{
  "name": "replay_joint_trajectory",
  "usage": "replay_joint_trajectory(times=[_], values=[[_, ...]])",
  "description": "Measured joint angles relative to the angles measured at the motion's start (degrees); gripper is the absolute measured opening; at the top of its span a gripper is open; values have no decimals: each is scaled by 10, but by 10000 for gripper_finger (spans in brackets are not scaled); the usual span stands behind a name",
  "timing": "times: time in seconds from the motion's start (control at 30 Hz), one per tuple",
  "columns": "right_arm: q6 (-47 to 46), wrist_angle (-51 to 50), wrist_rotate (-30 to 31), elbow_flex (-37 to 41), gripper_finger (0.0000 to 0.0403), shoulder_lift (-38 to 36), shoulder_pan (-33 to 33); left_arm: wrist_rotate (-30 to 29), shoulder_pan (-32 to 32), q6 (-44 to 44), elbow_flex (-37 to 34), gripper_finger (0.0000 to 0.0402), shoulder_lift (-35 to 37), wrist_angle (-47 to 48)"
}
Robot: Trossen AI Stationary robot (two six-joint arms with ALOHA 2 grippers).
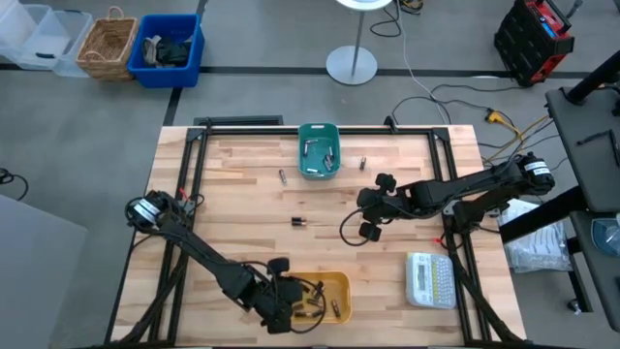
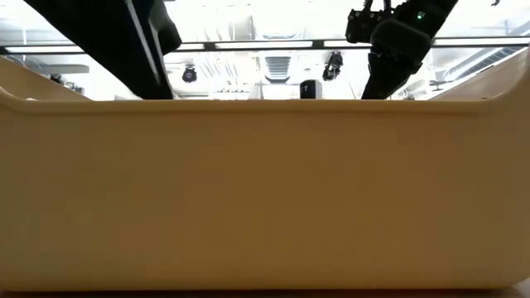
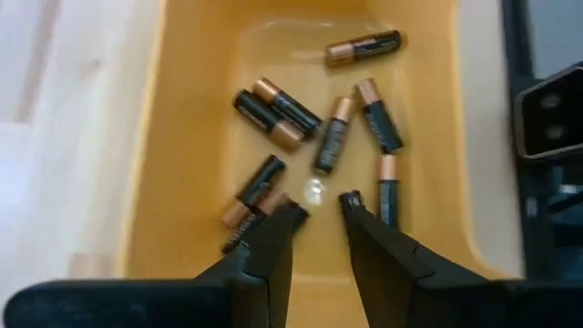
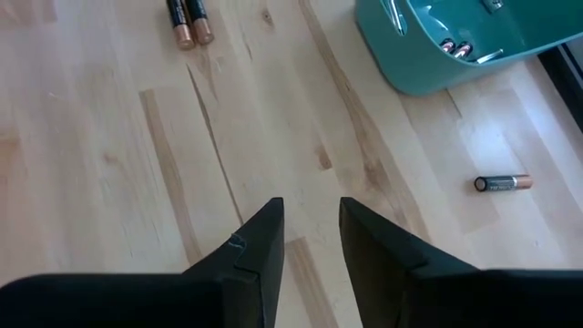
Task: Sort batteries
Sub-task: Put the bottom black battery into the yellow bin
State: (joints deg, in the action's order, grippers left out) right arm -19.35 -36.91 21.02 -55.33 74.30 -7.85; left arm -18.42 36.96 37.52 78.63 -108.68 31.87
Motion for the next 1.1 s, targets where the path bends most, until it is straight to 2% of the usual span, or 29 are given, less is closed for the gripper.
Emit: replay_joint_trajectory(times=[0.2,0.33,0.43,0.53,0.67,0.87,0.97,1.1], values=[[-21,1,0,0,102,0,0,-50,2,-69,0,90,21,38],[-40,1,0,0,94,0,0,-115,4,-113,-1,90,66,110],[-65,1,7,-6,89,0,1,-143,3,-156,-20,90,115,127],[-77,1,16,-17,86,0,12,-152,0,-214,-71,90,174,91],[-77,2,16,-45,90,0,47,-152,-9,-281,-172,90,257,2],[-59,2,11,-77,104,2,103,-158,-29,-302,-317,90,371,-106],[-25,4,-4,-89,112,14,116,-173,-38,-305,-362,90,415,-130],[27,7,-14,-112,126,45,116,-196,-50,-330,-389,90,465,-129]])
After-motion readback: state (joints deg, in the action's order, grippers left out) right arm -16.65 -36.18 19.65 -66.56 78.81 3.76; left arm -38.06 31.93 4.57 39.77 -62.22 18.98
